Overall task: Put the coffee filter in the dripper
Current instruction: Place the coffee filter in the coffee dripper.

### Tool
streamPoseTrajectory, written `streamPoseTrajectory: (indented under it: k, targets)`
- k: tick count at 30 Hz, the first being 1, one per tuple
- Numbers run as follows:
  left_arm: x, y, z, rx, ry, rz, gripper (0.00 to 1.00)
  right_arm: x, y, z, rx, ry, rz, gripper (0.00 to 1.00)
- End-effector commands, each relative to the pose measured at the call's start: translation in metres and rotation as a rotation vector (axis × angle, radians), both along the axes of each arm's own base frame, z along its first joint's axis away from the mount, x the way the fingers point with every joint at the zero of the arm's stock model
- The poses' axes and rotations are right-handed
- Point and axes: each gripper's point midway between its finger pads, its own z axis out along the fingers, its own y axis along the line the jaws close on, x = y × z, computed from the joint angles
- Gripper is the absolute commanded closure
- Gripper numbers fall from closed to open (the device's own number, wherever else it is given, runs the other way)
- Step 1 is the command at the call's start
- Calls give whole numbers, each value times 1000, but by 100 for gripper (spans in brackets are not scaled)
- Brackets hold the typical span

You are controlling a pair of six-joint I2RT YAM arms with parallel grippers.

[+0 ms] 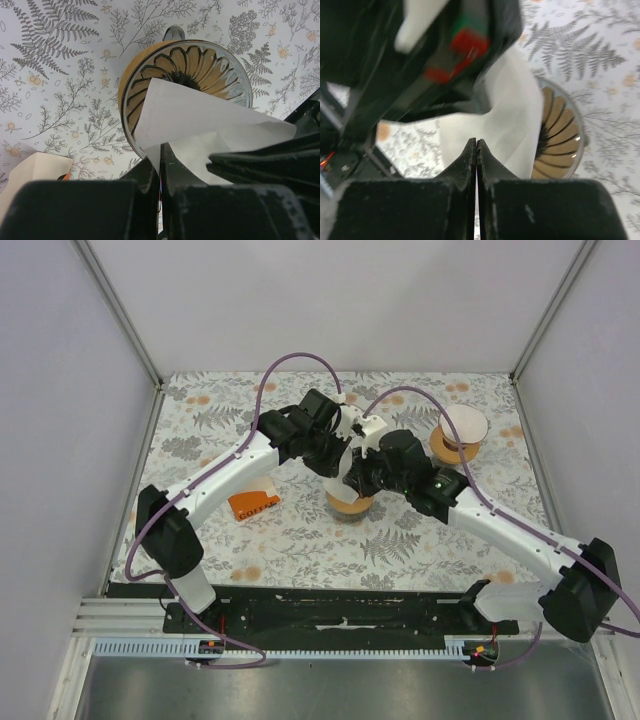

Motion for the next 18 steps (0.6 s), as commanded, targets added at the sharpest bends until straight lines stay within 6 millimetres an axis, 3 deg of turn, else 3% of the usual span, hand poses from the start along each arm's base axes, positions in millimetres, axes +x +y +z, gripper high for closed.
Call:
streamPoseTrajectory:
  k: [1, 5, 9, 14, 18]
  targets:
    - [2, -9, 9, -46, 17, 4, 98, 34, -13, 0, -186, -82, -126, 100]
    - [3, -10, 11, -50, 10, -4, 98, 35, -12, -23, -273, -61, -117, 100]
    - [1, -12, 17, -68, 12, -26, 98, 36, -14, -29, -297, -55, -134, 100]
    - [1, -14, 33, -119, 16, -32, 76, 32, -19, -41, -330, -36, -133, 100]
    - [7, -15, 50, -165, 3, -31, 66, 25, -20, -50, -332, -21, -101, 100]
